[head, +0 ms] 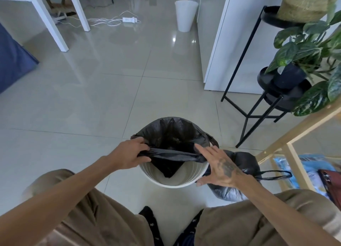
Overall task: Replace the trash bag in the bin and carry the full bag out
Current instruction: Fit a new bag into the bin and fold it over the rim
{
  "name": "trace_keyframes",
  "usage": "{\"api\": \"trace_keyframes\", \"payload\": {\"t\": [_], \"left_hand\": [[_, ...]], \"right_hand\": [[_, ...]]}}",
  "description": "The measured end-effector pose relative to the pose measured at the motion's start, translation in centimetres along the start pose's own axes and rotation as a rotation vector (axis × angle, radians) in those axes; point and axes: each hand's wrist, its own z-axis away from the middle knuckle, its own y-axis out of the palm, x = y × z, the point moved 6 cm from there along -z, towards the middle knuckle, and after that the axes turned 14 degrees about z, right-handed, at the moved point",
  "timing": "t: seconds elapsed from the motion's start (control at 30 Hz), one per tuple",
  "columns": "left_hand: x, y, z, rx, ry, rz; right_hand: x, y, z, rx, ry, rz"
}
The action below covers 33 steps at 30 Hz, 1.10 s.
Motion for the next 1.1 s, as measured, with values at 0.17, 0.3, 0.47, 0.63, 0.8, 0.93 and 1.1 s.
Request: {"api": "trace_keyframes", "payload": {"t": [0.17, 0.3, 0.47, 0.63, 0.8, 0.93, 1.1], "left_hand": [[-0.9, 0.1, 2.3, -0.206, 0.136, 0.035], [-2.0, 1.3, 4.3, -0.224, 0.107, 0.070], [-1.7, 3.2, 6.5, -0.212, -0.177, 0.288], [-1.2, 4.0, 7.1, -0.267, -0.513, 0.587], [-1.3, 5.2, 7.5, -0.278, -0.702, 0.844], [-1.8, 5.4, 7.2, -0.297, -0.766, 0.896], [-2.8, 8.0, 7.4, -0.155, -0.801, 0.953]], "right_hand": [[0.2, 0.6, 0.7, -0.283, -0.029, 0.021], [1.3, 1.4, 2.0, -0.466, -0.060, 0.066], [2.0, 2.0, 3.0, -0.542, -0.021, 0.131], [2.1, 3.0, 3.7, -0.471, 0.044, 0.014], [2.2, 4.8, 3.4, -0.208, 0.116, -0.032], [3.2, 5.6, 2.1, 0.032, 0.139, -0.006], [4.9, 7.7, 1.4, 0.286, 0.193, 0.074]]}}
